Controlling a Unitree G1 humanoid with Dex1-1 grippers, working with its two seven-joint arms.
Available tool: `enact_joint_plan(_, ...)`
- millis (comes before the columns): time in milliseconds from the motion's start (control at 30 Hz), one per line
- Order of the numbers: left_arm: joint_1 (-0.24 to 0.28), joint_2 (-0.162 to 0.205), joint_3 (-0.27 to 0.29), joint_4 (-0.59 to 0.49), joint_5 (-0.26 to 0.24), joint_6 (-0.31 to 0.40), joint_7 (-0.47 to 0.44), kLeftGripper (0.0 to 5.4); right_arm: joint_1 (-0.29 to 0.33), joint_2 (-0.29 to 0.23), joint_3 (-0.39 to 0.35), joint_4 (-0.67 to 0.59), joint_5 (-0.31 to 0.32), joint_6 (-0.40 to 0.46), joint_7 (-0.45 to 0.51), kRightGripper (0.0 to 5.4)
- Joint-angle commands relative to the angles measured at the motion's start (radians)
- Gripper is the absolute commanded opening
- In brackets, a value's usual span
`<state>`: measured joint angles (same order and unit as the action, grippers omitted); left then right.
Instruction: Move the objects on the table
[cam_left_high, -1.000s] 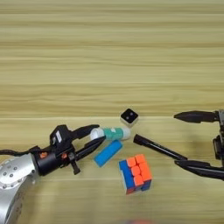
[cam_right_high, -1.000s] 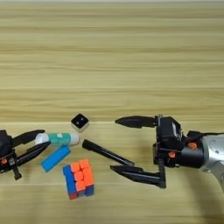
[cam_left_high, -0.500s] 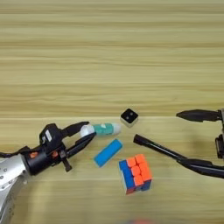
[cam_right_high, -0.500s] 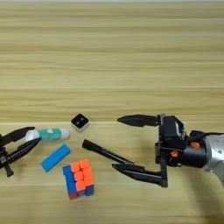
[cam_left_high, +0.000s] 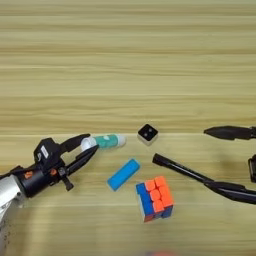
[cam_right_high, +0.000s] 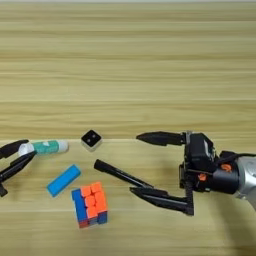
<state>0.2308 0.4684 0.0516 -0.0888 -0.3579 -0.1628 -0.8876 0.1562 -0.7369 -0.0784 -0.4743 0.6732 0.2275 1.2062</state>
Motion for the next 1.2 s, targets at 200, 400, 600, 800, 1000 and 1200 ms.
enact_joint_plan(200, -0.01, 0.024, -0.012, 0.03, 0.027, -0.015, -0.022, 1.55, -0.006, 0.002, -0.011, -0.017, 0.012, 0.002, -0.014, 5.4)
enact_joint_plan(400, -0.012, 0.026, -0.031, 0.042, 0.034, -0.011, -0.024, 1.55, -0.017, 0.002, -0.01, -0.008, 0.013, -0.002, -0.015, 5.4)
enact_joint_plan(600, 0.012, 0.009, -0.066, 0.077, 0.056, -0.029, -0.024, 1.55, -0.022, -0.003, -0.018, -0.002, 0.015, -0.005, -0.009, 5.4)
enact_joint_plan(800, 0.025, 0.041, -0.115, 0.109, 0.162, -0.027, 0.01, 1.55, -0.037, -0.005, -0.019, 0.005, 0.016, -0.002, -0.004, 5.4)
enact_joint_plan(1000, 0.028, 0.049, -0.128, 0.132, 0.199, -0.016, 0.033, 1.55, -0.04, -0.004, -0.021, 0.006, 0.016, 0.0, 0.001, 5.4)
enact_joint_plan(1200, 0.017, 0.055, -0.141, 0.143, 0.222, -0.013, 0.042, 1.55, -0.041, -0.004, -0.02, 0.006, 0.015, 0.003, 0.001, 5.4)
